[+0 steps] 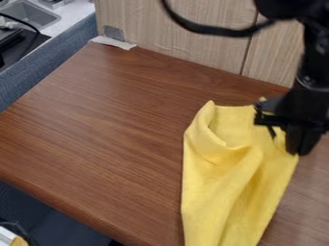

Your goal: Fold the cloth from right to left

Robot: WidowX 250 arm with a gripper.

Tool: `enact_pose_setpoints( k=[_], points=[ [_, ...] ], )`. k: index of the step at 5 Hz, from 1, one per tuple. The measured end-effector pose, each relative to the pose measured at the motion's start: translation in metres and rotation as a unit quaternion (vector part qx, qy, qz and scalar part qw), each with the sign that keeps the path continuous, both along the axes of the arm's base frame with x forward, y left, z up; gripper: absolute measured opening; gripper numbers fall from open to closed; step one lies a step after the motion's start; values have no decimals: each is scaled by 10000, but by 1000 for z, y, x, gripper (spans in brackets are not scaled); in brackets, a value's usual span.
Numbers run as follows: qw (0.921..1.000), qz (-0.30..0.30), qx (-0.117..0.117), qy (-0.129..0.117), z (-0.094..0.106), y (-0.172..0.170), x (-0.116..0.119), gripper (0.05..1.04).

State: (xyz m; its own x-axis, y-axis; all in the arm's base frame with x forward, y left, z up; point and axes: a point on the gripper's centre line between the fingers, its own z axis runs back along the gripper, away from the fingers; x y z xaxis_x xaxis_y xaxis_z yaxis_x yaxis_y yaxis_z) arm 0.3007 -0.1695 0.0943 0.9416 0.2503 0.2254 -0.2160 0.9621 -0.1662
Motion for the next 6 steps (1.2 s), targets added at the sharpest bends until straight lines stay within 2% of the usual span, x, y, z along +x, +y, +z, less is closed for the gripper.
enact_pose_setpoints(
  k=[1,2,3,4,6],
  points=[
    [9995,222,-69,-196,23,30,-15,54],
    [9985,475,2,-278,31,63,-31,54],
    [9961,855,26,-213,23,96,-51,54],
    [9944,1054,-11,2,1,114,-59,54],
    [9922,1112,-31,554,-62,130,-59,54]
  ],
)
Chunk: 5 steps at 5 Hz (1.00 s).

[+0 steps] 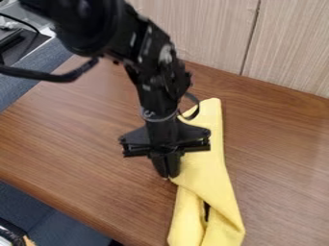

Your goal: Fold the cloth from right to left

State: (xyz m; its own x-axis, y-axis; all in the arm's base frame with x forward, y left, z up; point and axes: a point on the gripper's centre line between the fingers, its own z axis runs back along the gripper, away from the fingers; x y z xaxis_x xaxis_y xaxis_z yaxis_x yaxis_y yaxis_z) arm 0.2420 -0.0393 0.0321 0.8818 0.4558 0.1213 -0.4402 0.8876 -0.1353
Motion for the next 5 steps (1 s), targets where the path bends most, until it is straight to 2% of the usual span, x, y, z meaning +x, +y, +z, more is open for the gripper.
enact_pose_setpoints(
  k=[1,2,3,4,5],
  points=[
    [9999,-54,16,149,-16,0,0,70],
    [9994,213,33,254,-15,0,-1,212],
    [9994,313,118,77,-6,-2,2,482],
    [9995,279,154,7,5,-4,2,789],
    [9993,326,151,-134,21,-5,4,999]
  ],
)
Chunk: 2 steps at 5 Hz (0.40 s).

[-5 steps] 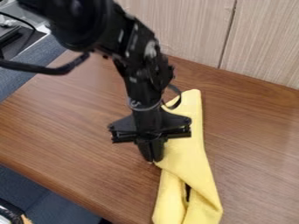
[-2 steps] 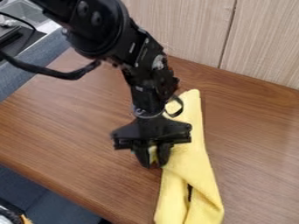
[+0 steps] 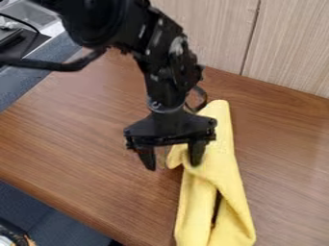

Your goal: Fold the cloth from right to left

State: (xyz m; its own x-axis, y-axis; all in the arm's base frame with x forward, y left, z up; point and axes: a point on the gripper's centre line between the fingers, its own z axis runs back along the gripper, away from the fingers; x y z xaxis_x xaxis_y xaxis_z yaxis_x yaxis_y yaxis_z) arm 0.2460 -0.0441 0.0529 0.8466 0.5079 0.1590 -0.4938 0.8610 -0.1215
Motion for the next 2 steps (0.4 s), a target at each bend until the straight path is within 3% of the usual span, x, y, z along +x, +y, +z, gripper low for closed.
enact_pose_setpoints(
  k=[2],
  points=[
    [9994,-57,70,-321,38,0,1,999]
  ],
)
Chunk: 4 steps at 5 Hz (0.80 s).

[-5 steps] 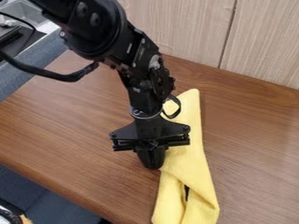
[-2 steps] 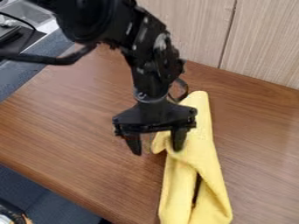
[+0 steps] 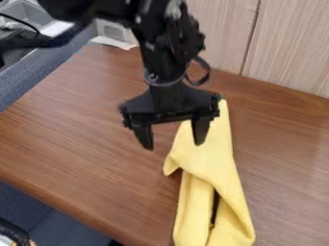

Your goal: Fold the cloth from right to left

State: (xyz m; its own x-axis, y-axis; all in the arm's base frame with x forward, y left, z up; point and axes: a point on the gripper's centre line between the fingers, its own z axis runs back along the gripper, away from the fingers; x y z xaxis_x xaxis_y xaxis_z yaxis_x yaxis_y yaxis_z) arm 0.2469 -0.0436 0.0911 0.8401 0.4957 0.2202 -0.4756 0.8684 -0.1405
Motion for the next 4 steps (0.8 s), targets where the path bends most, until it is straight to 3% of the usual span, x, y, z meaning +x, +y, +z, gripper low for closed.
enact_pose_setpoints(
  k=[1,4],
  points=[
    [9997,-37,42,-218,23,-2,1,999],
    [9995,-105,15,-309,30,-2,-1,999]
  ],
)
